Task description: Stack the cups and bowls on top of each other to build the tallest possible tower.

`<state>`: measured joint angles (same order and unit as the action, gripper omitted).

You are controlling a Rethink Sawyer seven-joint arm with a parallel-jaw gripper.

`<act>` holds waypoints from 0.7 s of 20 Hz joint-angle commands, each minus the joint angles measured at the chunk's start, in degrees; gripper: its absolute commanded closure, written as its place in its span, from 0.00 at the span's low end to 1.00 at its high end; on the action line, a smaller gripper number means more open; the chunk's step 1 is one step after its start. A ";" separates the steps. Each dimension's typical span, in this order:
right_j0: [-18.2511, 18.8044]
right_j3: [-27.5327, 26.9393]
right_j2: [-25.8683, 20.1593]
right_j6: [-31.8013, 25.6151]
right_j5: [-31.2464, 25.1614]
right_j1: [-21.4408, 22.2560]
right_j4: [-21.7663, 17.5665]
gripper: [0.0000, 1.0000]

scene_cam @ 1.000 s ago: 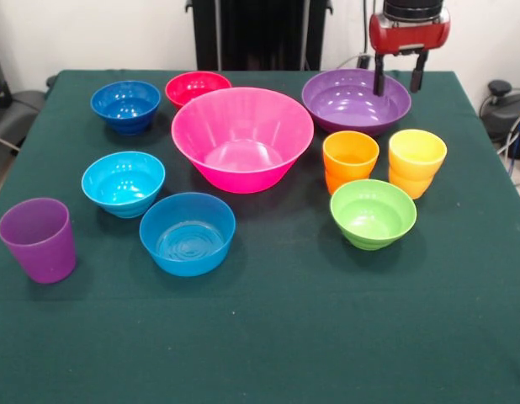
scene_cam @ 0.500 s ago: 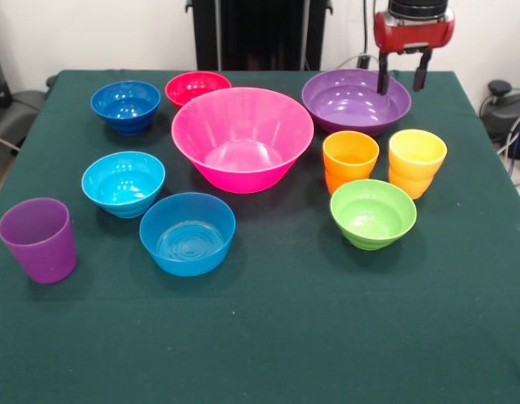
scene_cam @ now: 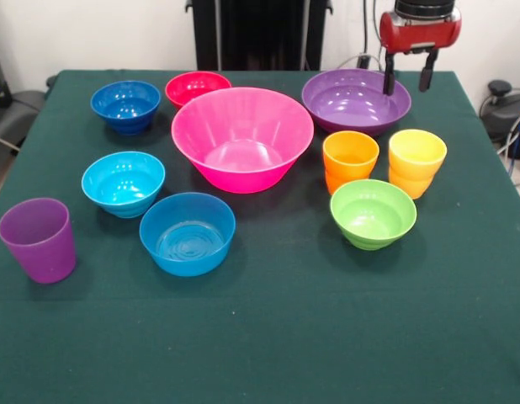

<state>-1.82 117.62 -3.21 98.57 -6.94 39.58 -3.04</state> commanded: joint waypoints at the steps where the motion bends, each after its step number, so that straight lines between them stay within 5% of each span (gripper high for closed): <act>1: 0.14 -3.93 -1.62 7.73 -1.34 -3.07 0.60 0.00; 14: -0.35 -5.75 -0.67 7.73 1.28 -6.58 -0.13 0.00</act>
<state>-1.81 116.26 -2.85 98.57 -6.94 36.10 -3.03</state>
